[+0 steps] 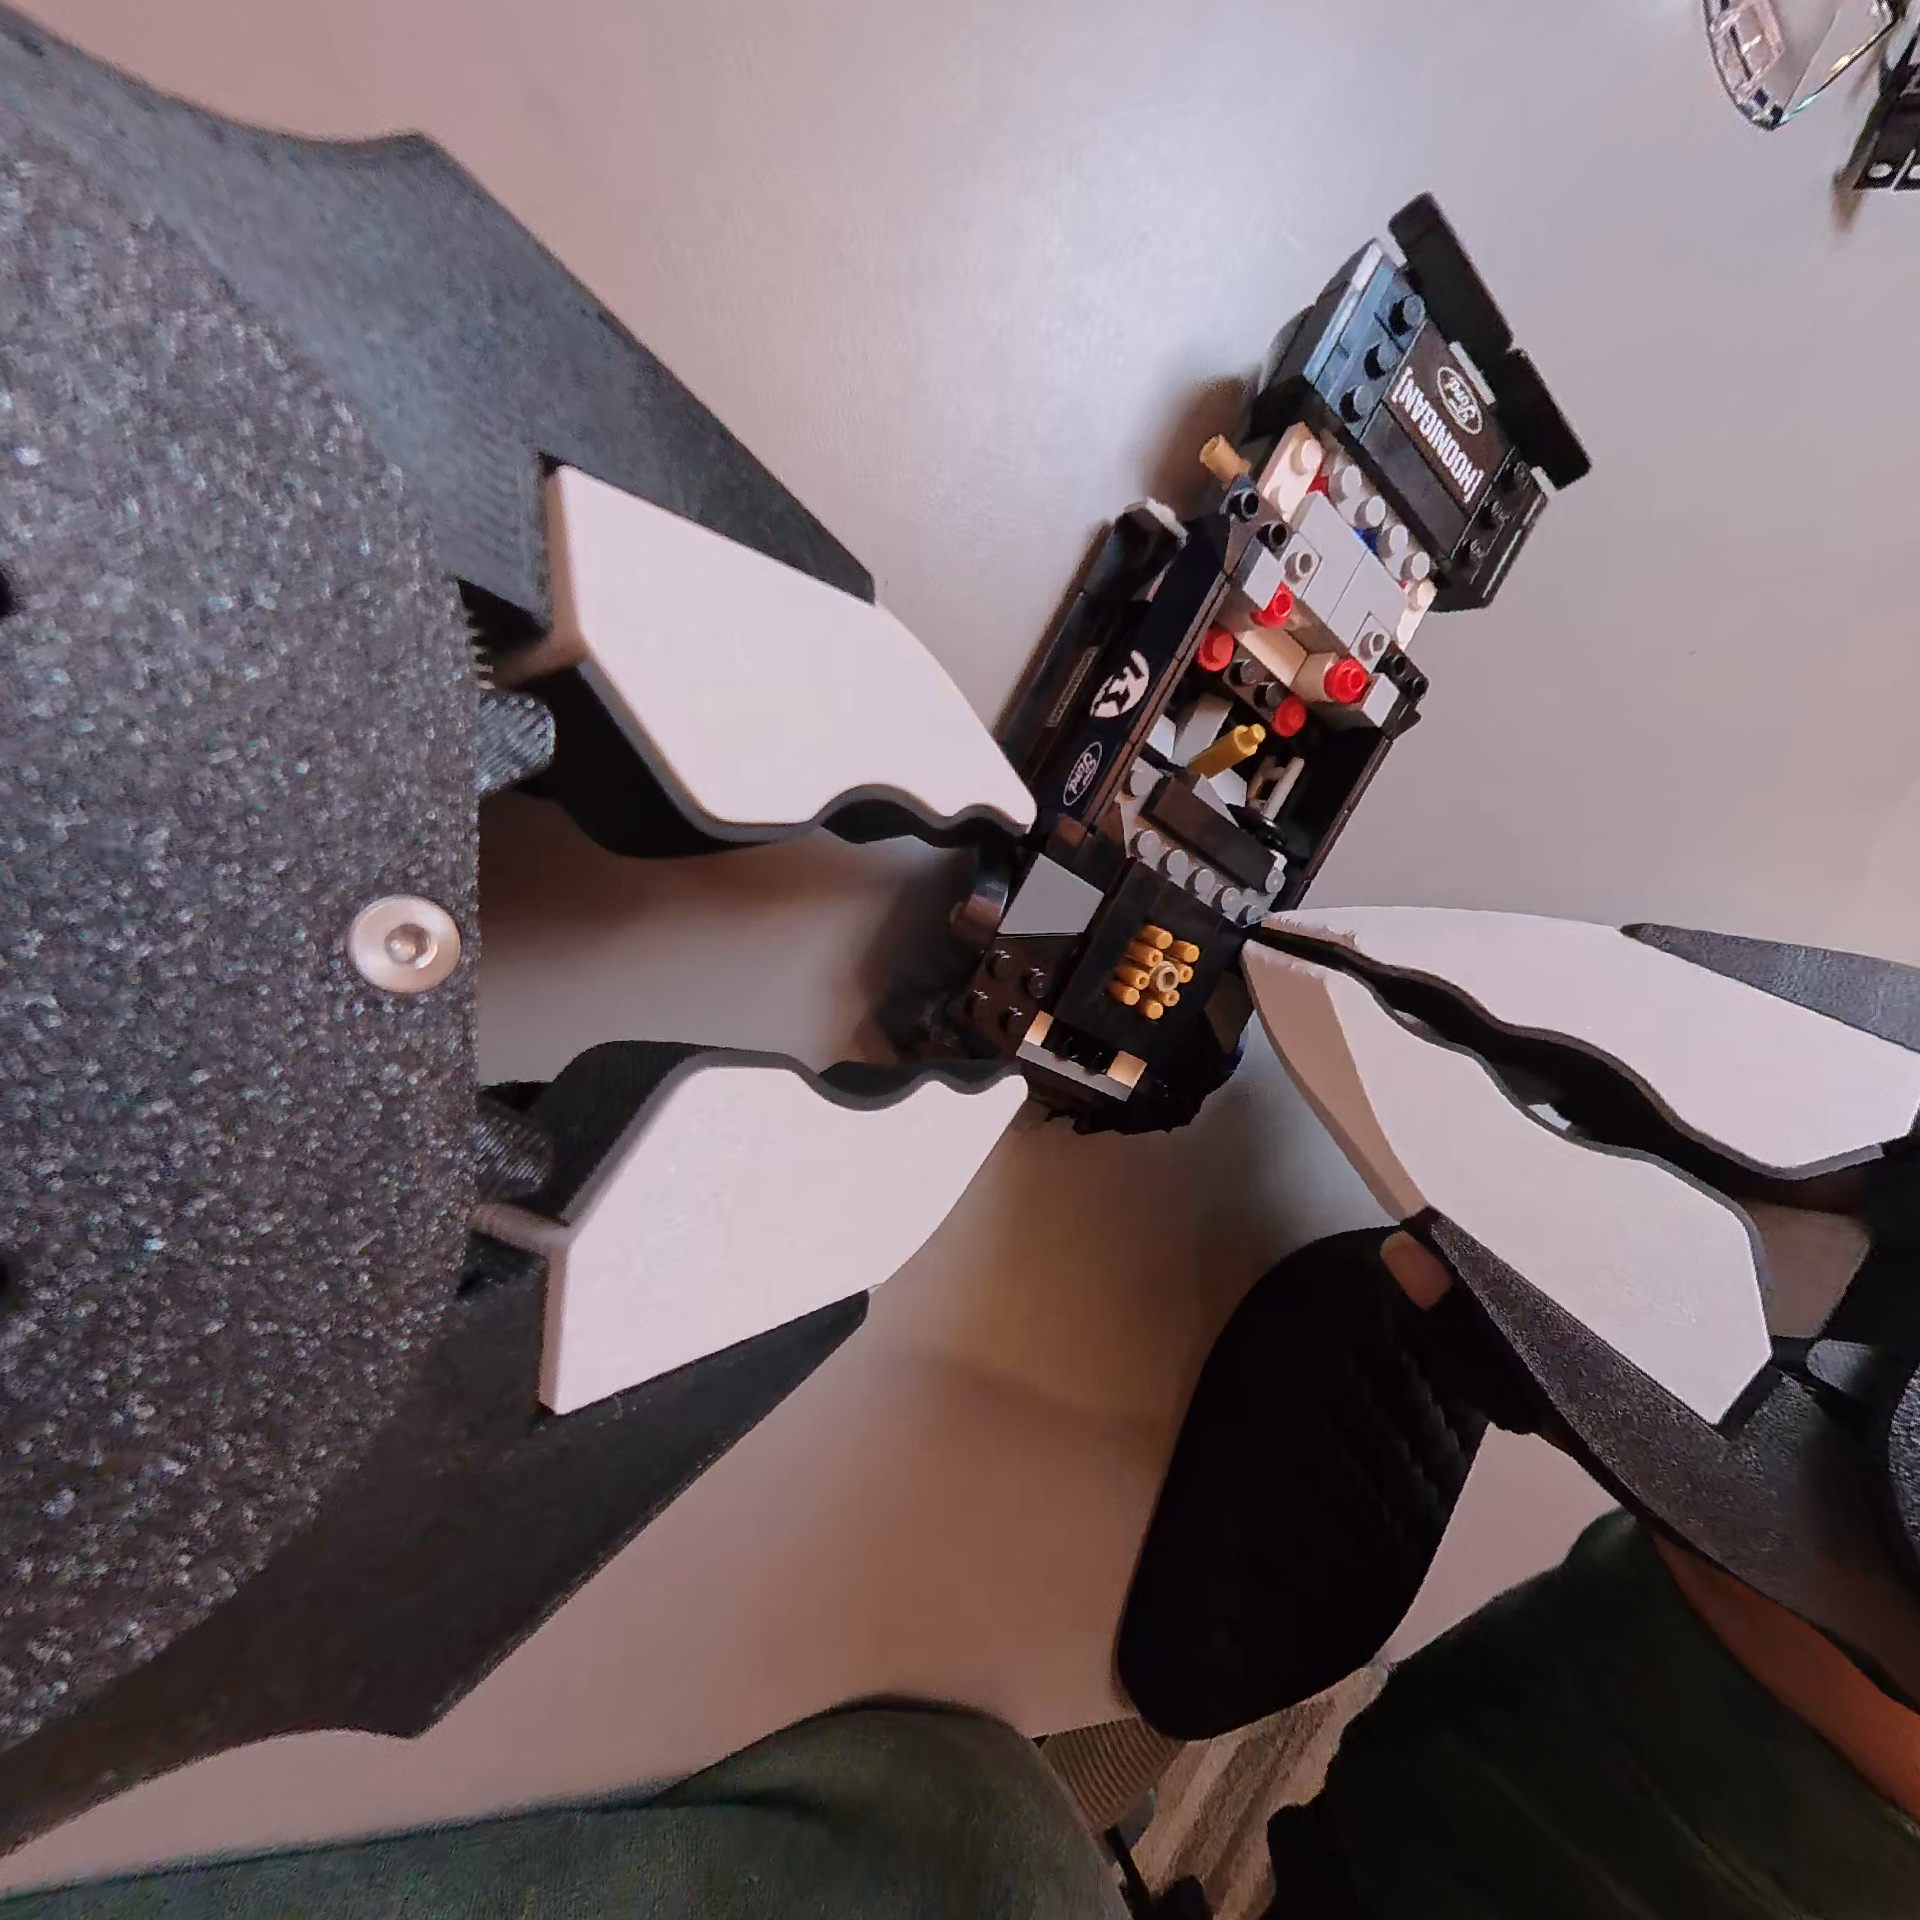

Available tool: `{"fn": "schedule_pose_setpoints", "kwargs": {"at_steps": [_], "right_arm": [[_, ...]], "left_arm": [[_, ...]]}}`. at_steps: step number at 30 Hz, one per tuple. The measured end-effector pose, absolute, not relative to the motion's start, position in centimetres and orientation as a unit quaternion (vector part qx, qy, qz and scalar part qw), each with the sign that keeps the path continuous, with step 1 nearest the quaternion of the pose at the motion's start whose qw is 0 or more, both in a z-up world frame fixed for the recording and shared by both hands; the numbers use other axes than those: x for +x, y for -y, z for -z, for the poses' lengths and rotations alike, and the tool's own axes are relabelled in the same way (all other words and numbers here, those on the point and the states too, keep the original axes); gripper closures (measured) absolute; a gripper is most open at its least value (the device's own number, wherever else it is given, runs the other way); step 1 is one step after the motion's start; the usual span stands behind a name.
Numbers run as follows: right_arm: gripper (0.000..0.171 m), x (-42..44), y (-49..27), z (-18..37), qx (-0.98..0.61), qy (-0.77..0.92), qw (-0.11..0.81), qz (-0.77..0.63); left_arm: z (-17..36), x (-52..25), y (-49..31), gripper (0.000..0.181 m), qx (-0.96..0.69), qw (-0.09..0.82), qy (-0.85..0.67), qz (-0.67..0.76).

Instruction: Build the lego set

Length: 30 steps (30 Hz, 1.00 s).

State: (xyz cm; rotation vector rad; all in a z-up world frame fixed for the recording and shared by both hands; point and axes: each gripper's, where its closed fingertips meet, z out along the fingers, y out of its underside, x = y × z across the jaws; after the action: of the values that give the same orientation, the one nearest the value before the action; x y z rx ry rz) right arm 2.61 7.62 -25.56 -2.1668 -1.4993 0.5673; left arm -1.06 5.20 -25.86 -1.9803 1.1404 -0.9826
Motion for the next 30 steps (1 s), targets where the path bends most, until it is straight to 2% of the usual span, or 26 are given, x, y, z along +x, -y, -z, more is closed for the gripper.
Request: {"fn": "schedule_pose_setpoints", "kwargs": {"at_steps": [7,15,18,23,24,30], "right_arm": [[0.171,2.3,-7.7,25.6,-0.788,0.554,0.193,-0.189],[0.171,2.0,-7.6,25.2,-0.788,0.516,0.24,-0.233],[0.171,1.8,-8.0,23.1,-0.776,0.477,0.295,-0.289],[0.169,3.9,-11.8,21.6,-0.758,0.401,0.42,-0.297],[0.156,4.5,-12.8,21.7,-0.759,0.381,0.441,-0.289],[0.155,8.7,-18.3,23.2,-0.783,0.295,0.522,-0.168]], "left_arm": [[25.9,-1.1,-5.3,0.142,-0.756,0.319,-0.43,0.377],[25.8,-1.2,-5.5,0.142,-0.758,0.318,-0.422,0.383],[25.7,-1.2,-5.5,0.143,-0.758,0.319,-0.419,0.385],[25.4,-1.4,-5.9,0.145,-0.758,0.331,-0.408,0.388],[25.2,-1.4,-6.2,0.146,-0.757,0.34,-0.402,0.386],[22.9,-3.9,-10.4,0.145,-0.759,0.45,-0.332,0.333]]}}
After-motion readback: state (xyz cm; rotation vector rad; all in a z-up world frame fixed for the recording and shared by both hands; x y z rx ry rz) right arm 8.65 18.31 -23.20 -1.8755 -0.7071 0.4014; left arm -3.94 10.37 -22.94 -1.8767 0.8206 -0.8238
